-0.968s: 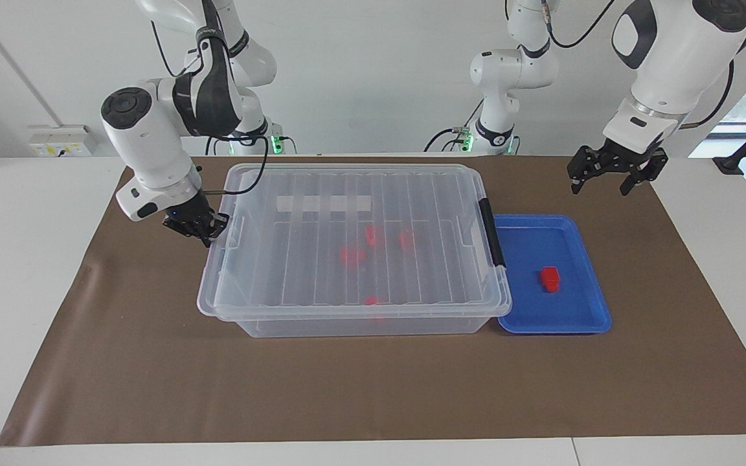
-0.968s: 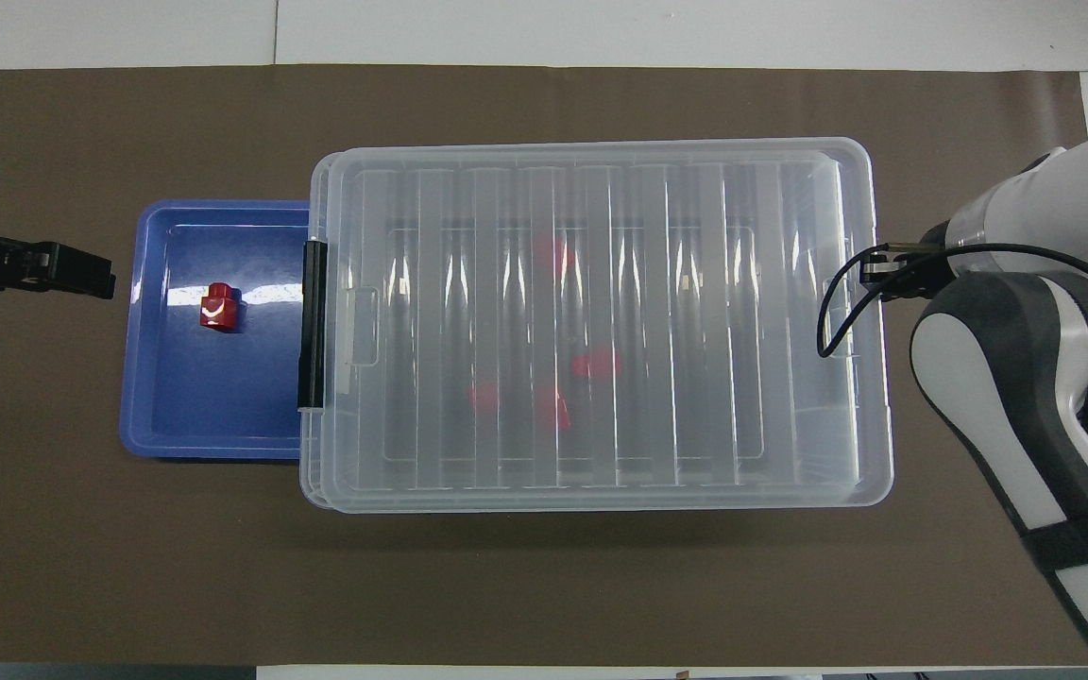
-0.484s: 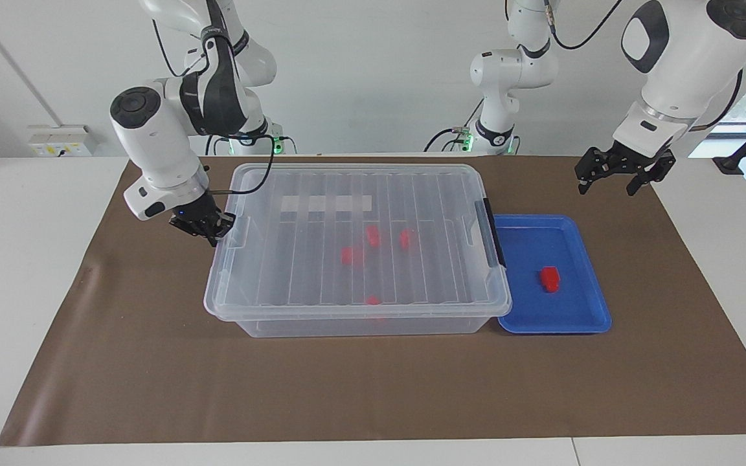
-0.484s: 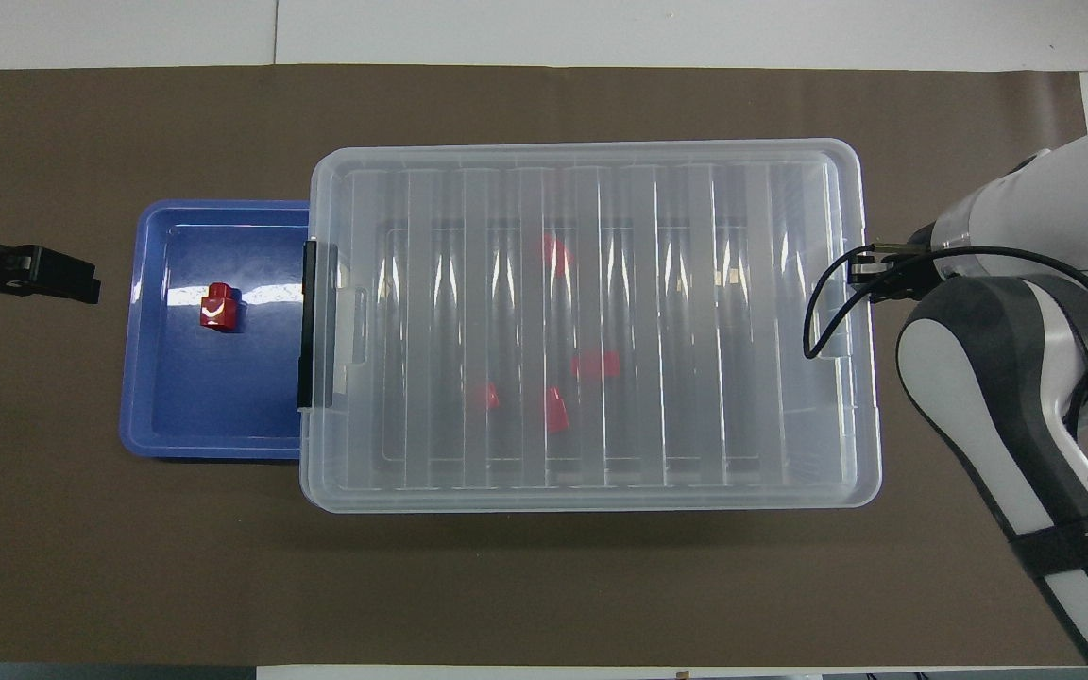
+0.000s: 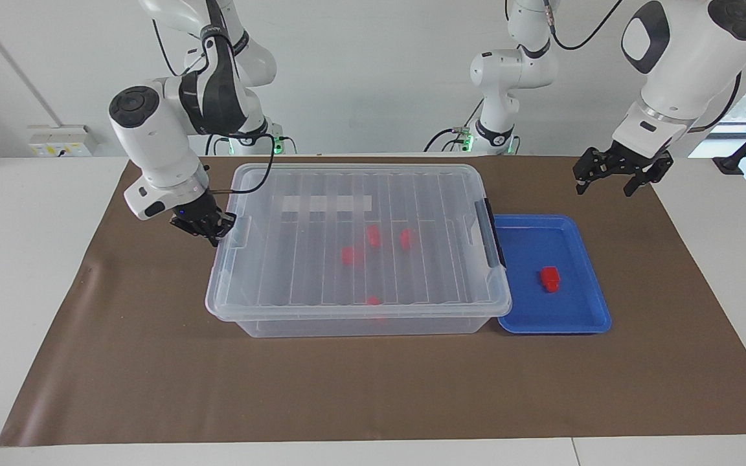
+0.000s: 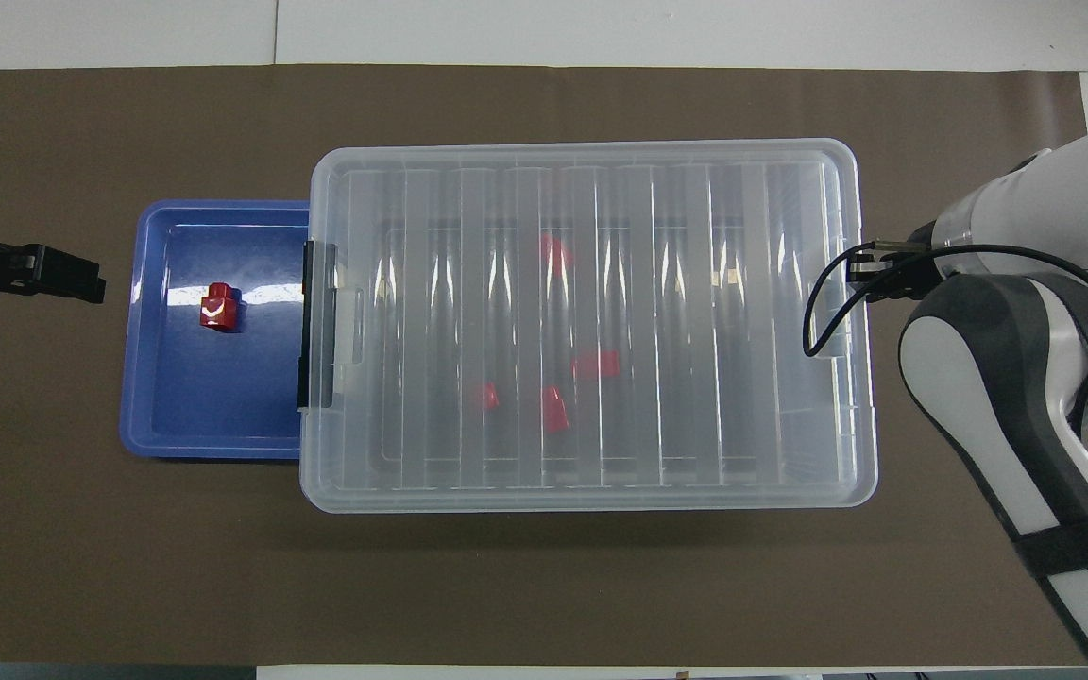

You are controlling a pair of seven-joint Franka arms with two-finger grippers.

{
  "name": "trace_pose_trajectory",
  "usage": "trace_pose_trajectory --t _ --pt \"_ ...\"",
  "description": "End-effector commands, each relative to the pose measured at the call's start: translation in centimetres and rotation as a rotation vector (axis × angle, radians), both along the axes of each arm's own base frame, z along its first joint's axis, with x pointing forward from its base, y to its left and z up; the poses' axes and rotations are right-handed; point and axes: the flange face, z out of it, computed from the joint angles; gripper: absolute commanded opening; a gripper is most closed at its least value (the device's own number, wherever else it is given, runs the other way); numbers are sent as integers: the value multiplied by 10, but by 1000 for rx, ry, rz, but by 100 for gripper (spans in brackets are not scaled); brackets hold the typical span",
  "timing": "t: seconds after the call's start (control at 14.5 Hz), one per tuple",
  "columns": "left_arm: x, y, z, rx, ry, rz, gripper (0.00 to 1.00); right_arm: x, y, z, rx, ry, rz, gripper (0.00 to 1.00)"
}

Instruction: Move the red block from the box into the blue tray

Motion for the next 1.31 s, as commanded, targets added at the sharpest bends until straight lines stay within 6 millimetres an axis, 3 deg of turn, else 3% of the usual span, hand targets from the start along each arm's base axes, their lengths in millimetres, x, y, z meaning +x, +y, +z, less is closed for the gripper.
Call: trace_pose_trajectory --t 0.0,0.28,0.55,0.76,0.9,1.24 --pt "0 2 1 -16 5 -2 100 -1 3 25 21 -3 -1 100" --pt "-1 -1 1 -36 8 1 100 13 -21 71 -16 43 -13 100" --pt "-1 -6 2 -35 0 -9 100 6 -44 101 -35 36 0 100" --pt "-2 -6 2 -33 6 -13 100 2 -56 116 -37 42 22 100" --pt "-2 -2 2 -33 6 -5 100 -4 -79 119 -36 53 22 100" --pt "-2 -3 2 -33 6 -7 100 -33 -50 123 -60 30 86 100"
